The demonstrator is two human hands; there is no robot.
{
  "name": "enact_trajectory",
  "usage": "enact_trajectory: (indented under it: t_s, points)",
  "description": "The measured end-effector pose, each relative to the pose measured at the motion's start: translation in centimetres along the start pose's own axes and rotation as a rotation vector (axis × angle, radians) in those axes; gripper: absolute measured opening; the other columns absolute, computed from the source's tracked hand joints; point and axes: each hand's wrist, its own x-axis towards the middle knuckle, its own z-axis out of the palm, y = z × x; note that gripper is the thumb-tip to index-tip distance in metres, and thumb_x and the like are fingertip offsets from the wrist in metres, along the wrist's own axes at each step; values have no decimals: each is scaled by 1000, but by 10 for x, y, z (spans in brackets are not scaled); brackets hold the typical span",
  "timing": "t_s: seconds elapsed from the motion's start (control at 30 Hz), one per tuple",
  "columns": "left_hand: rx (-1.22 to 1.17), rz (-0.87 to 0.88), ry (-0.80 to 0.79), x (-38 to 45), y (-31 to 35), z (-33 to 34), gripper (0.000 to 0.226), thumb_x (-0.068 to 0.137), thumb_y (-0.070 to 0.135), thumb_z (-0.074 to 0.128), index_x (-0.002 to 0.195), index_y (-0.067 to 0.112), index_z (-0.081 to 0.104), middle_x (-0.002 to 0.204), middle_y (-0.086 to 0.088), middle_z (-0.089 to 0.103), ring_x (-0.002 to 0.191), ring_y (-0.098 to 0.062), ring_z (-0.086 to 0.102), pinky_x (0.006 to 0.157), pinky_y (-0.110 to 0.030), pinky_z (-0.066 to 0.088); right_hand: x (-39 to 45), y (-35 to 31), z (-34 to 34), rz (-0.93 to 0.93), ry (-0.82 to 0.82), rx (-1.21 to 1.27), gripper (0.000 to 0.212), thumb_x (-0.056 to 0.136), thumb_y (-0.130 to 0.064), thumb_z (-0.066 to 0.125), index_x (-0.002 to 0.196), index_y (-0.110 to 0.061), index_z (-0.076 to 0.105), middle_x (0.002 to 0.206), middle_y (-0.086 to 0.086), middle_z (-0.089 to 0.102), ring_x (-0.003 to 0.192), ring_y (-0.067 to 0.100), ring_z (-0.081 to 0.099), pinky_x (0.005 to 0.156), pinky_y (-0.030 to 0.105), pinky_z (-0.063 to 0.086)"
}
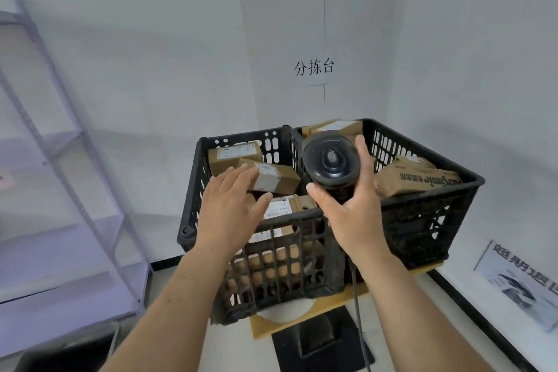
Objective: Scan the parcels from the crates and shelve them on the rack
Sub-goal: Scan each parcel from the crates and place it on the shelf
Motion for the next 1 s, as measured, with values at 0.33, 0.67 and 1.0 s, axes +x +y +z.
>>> enact_trajectory:
  t_s: [0.33, 0.67, 1.0]
  points:
    - [33, 97, -77, 113, -52, 25, 54, 95, 43, 51, 145, 24, 40, 147, 0, 45, 138, -21, 34, 116, -36, 20, 86, 5, 64, -9, 13, -24, 97, 83, -33, 77, 150, -51, 10, 120, -41, 36, 117, 2, 59, 103, 38, 50]
    - [140, 13, -239, 187, -91, 83, 54, 99, 43, 44, 148, 23, 34, 148, -4, 44, 138, -24, 36, 115, -41, 28, 156, 56, 106, 102, -100, 62, 99, 76, -42, 75, 149, -54, 9, 147, -8, 44, 98, 21, 50, 96, 57, 49]
    - [205, -41, -416, 233, -114, 144, 51, 102, 37, 37, 150, 23, 27, 151, -3, 37, 137, -25, 34, 109, -40, 32, 192, 114, 123, 182, -183, 30, 99, 81, -35, 77, 150, -53, 8, 145, -3, 48, 98, 18, 51, 92, 49, 53]
